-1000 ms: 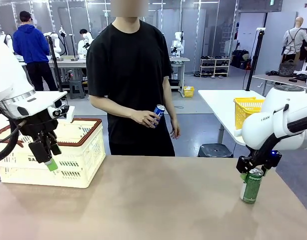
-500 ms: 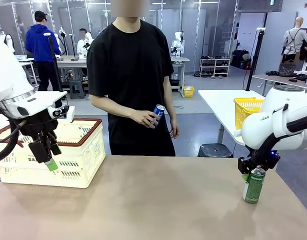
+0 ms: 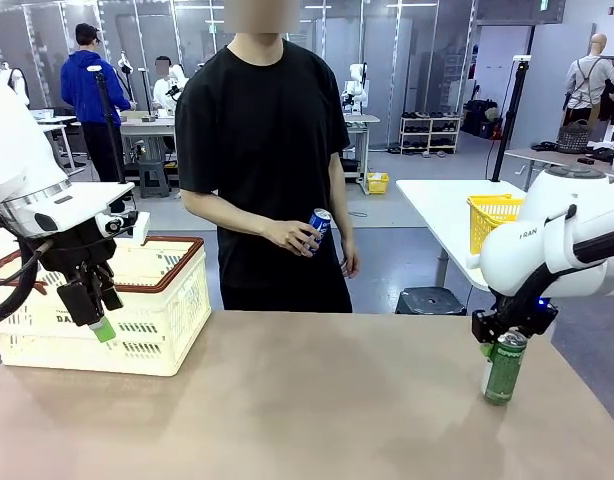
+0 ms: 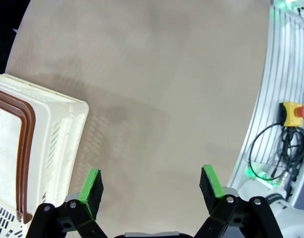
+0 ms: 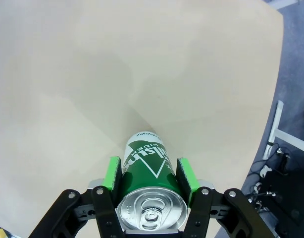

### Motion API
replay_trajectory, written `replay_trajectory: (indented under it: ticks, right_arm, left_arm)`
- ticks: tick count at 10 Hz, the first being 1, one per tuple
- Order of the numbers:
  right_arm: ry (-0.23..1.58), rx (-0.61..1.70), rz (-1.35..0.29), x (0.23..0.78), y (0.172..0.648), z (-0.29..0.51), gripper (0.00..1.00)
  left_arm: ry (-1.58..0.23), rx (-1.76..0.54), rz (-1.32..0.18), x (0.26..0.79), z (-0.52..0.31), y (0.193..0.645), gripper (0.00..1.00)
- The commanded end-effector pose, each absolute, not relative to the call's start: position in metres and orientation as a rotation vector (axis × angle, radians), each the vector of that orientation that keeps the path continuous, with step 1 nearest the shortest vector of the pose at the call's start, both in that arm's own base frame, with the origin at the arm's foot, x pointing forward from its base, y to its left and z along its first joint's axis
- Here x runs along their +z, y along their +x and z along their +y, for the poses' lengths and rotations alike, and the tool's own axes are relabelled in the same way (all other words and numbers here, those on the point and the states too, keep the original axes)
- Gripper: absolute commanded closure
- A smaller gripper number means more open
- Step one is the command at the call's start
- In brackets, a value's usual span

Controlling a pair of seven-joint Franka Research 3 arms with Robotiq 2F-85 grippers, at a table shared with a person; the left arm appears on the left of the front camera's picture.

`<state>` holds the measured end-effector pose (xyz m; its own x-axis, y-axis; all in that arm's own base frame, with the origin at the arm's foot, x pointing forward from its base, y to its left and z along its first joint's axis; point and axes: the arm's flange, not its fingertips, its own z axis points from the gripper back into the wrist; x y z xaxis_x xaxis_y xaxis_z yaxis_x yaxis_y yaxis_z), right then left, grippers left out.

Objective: Place the drinks into the Shopping basket.
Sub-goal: Pick up one drink and place it into the Shopping basket.

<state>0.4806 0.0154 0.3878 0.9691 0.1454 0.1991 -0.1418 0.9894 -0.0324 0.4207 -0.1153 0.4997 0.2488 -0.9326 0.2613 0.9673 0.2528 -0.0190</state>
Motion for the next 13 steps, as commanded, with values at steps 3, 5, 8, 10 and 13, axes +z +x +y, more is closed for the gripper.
replay_trajectory:
  ticks: [3,5,8,10,13]
  right_arm:
    - [-0.080,0.082,-0.283,0.452,0.456,0.048,0.97]
    - [-0.074,0.095,-0.330,0.477,0.447,0.068,0.97]
    - [-0.088,0.172,-0.346,0.487,0.444,0.107,0.97]
    - [-0.091,0.237,-0.345,0.481,0.452,0.144,0.97]
    - [-0.087,0.334,-0.330,0.469,0.475,0.211,0.97]
  left_arm:
    - [-0.175,-1.303,-0.203,0.501,-0.115,0.420,0.01]
    - [-0.175,-1.303,-0.203,0.501,-0.115,0.420,0.01]
    - [-0.175,-1.303,-0.203,0.501,-0.115,0.420,0.01]
    - [-0.175,-1.303,-0.203,0.501,-0.115,0.420,0.01]
    - [-0.175,-1.303,-0.203,0.501,-0.115,0.420,0.01]
